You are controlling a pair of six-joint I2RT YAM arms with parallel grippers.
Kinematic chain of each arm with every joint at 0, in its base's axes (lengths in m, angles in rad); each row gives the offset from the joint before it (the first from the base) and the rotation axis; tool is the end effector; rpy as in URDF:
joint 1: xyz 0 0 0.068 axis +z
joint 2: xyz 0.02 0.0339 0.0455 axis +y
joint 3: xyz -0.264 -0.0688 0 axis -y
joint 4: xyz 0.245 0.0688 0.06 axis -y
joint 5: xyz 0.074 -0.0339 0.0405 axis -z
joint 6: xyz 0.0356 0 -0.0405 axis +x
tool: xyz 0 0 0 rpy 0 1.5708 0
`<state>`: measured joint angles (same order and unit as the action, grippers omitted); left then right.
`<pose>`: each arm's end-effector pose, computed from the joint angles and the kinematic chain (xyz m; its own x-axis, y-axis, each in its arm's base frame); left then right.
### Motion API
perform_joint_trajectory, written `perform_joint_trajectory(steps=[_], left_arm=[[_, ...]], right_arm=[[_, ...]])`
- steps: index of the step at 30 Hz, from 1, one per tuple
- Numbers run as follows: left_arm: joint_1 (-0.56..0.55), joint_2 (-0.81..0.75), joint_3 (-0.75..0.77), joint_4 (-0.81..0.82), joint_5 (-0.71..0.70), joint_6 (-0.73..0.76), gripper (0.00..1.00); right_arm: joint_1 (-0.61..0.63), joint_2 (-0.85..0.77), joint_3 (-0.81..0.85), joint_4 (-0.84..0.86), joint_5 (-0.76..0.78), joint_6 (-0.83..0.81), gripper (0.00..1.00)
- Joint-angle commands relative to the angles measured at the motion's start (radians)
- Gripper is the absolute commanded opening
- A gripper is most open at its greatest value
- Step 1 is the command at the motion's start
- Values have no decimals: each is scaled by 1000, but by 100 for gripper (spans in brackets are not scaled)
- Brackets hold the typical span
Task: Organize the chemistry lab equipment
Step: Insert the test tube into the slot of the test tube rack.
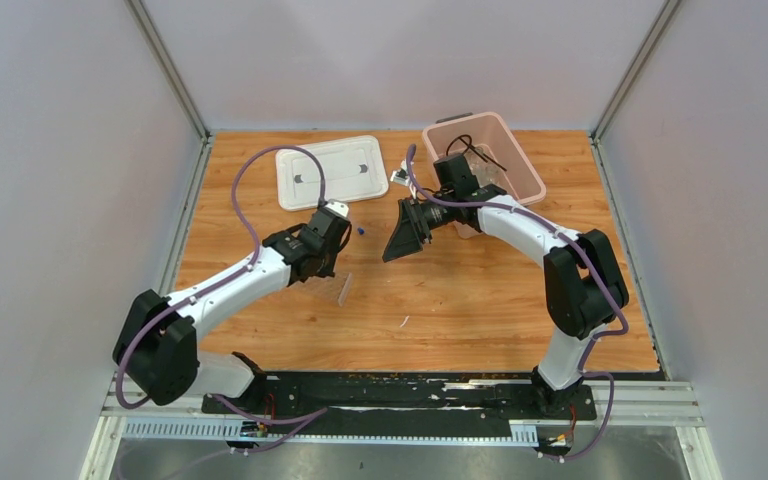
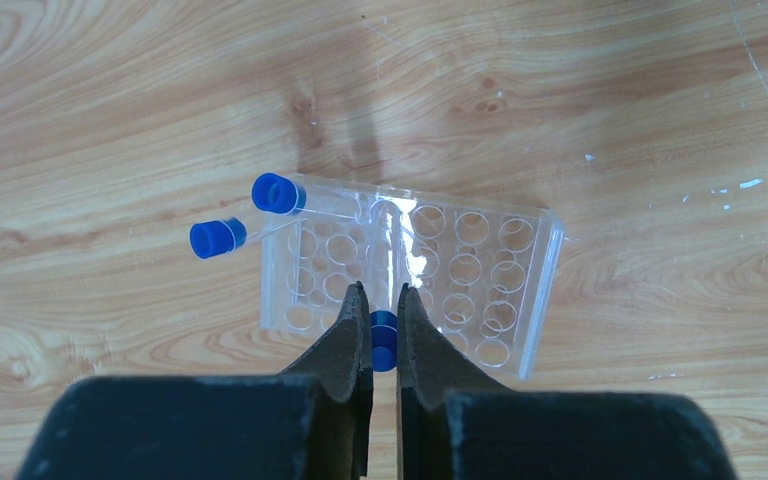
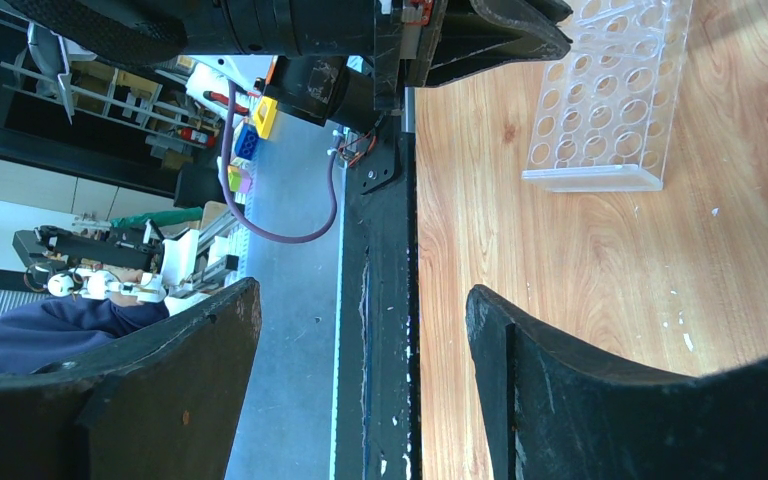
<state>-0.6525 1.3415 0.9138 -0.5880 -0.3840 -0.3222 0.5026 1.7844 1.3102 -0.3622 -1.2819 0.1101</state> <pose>0.2180 -0.1498 0.2326 -0.7691 0.2182 -0.6007 0.1714 0.9759 0.1351 0.3146 0.2119 0.2506 -0.7234 -0.3619 -0.5879 -0.6245 -0.0201 0.7808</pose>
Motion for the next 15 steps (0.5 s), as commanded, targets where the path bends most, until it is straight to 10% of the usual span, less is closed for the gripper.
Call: perform_joint_trajectory(steps=[1, 15], left_arm=[[5, 16, 51, 1, -27, 20, 10], [14, 57, 93, -14, -19, 34, 18]], right_arm=[[-2, 5, 38, 2, -20, -22, 75], [-3, 0, 37, 2, -25, -22, 75]])
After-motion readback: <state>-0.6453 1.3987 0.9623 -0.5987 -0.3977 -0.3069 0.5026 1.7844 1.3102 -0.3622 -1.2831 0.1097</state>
